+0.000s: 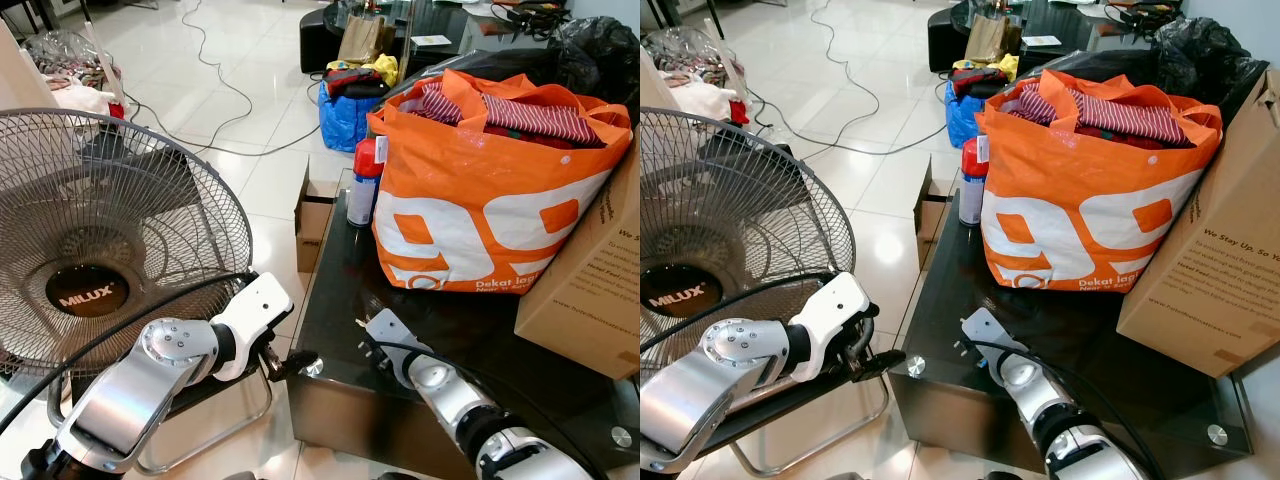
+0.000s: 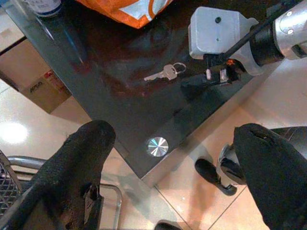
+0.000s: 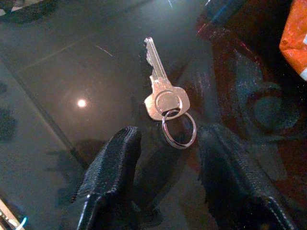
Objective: Hang keys on a hook
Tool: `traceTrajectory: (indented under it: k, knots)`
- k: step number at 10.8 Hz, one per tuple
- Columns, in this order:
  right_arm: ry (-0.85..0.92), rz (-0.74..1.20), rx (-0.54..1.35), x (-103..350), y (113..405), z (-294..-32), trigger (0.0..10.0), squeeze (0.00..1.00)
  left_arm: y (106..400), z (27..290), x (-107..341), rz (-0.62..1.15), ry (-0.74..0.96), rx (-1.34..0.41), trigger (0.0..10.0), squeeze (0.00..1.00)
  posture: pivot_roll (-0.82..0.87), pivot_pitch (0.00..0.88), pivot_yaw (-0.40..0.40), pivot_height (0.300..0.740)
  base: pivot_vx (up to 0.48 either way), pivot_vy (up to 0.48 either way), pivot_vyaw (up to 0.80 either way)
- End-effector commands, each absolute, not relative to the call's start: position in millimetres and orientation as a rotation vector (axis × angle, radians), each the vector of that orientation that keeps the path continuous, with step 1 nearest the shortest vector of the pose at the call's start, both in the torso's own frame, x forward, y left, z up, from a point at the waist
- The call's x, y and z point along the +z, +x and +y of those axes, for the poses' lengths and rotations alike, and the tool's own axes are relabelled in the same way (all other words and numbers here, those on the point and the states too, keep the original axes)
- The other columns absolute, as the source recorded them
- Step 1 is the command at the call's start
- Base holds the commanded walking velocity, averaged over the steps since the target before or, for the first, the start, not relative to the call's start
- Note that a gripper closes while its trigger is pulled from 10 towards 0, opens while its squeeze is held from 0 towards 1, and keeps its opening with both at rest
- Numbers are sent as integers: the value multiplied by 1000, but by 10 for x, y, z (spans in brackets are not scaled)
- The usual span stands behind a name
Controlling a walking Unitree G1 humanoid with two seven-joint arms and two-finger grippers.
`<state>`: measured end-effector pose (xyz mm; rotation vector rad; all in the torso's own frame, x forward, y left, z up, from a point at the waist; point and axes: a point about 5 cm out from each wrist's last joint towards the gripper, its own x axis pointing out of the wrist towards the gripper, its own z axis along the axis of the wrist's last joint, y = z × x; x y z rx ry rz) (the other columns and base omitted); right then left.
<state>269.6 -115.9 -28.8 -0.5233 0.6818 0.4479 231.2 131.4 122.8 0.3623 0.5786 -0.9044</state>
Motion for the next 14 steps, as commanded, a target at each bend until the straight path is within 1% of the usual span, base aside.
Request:
traceTrajectory:
  k: [1,2,3,4,6,8,9,10,11,12,14]
  knots:
    - [-500,666,437,-258,2734,-1127,9333,0,2358,1324,1307,545,370,-894,10000,624,-14,43,-21,740,0,0,0]
    - [-471,656,439,-246,2744,-1086,6431,0,2381,1340,1337,529,358,-891,10000,624,-4,65,-27,740,0,0,0]
    - [-463,651,448,-242,2745,-1045,5294,0,2386,1365,1344,534,354,-888,10000,624,6,81,-32,740,0,0,0]
    - [-466,654,454,-246,2741,-1024,4784,0,2382,1385,1332,540,357,-884,10000,624,13,91,-37,740,0,0,0]
    - [-469,651,458,-247,2741,-989,4667,0,2365,1419,1308,548,358,-877,10000,624,18,111,-45,740,0,0,0]
    - [-471,637,425,-215,2785,-1032,4627,0,2363,1421,1261,552,356,-874,10000,624,4,99,-44,740,0,0,0]
    - [-440,624,416,-185,2816,-1062,4980,0,2373,1401,1247,546,352,-879,10000,627,-7,86,-42,740,0,0,0]
    - [-413,603,431,-156,2838,-1075,9176,0,2390,1374,1233,538,347,-886,10000,624,-18,73,-38,740,0,0,0]
    - [-347,563,447,-92,2883,-1092,10000,0,2413,1345,1213,531,347,-895,10000,624,-25,64,-38,740,0,0,0]
    - [-353,550,438,-69,2906,-1119,10000,1000,2425,1338,1206,529,348,-897,10000,624,-26,60,-38,740,0,0,0]
    - [-473,605,429,-108,2906,-1194,10000,1000,2441,1334,1192,527,347,-900,10000,620,-26,56,-42,740,0,0,0]
